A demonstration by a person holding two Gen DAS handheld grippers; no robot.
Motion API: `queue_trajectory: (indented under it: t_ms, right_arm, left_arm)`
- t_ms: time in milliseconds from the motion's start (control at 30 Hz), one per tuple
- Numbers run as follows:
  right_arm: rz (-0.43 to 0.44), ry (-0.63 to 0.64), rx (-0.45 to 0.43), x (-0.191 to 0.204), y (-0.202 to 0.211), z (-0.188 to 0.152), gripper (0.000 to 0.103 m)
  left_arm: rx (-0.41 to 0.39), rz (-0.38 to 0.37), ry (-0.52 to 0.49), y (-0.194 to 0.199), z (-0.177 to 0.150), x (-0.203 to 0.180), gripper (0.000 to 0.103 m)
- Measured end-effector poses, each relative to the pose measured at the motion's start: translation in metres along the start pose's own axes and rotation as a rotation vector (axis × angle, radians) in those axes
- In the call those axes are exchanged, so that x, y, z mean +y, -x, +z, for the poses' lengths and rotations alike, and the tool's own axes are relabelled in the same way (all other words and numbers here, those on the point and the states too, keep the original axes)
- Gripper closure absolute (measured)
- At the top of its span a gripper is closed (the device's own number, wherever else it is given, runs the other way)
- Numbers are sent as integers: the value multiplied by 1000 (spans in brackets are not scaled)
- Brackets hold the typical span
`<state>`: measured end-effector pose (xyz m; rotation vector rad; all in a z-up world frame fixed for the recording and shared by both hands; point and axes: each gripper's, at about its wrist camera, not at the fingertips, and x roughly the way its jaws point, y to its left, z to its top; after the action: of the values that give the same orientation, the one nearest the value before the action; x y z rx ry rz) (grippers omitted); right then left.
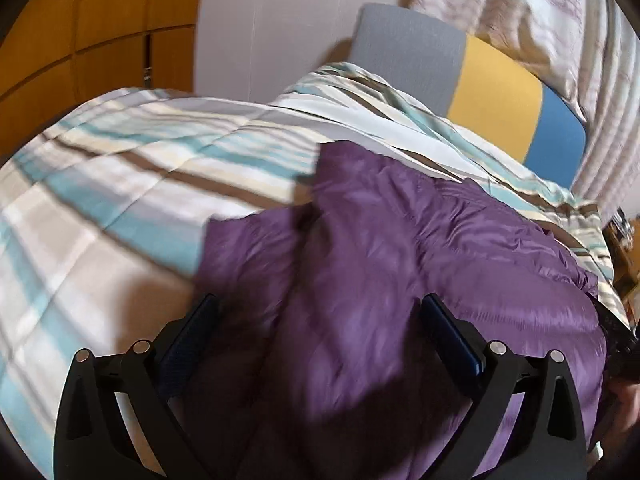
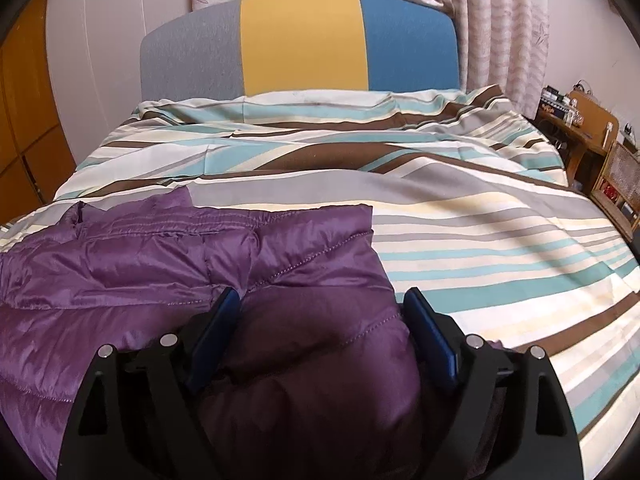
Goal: Fold large clothes
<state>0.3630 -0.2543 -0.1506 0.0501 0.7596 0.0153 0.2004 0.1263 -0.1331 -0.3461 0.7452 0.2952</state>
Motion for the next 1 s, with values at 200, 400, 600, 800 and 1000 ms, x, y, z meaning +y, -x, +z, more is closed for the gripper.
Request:
queue_trajectory:
  t_ms: [200,400,600,800,1000]
  right_arm:
    - [-7,58,-43,9,29,-12,17]
    - [18,112,-91,25,68,-41,17]
    - [76,75,-96,36,97,-62,18]
    - [127,60,-109,48,120,-78,22]
    - [253,25,-94,58,137,-97,63]
  left_arm:
    - [52,-123,196,12,-25,39,3]
    - [67,-173,111,29,-40,25,3]
    - [69,-224,139,40,-57,21,3]
    - [72,-260,200,52,-70,24,3]
    - [53,-278,263,68,-85,27,10]
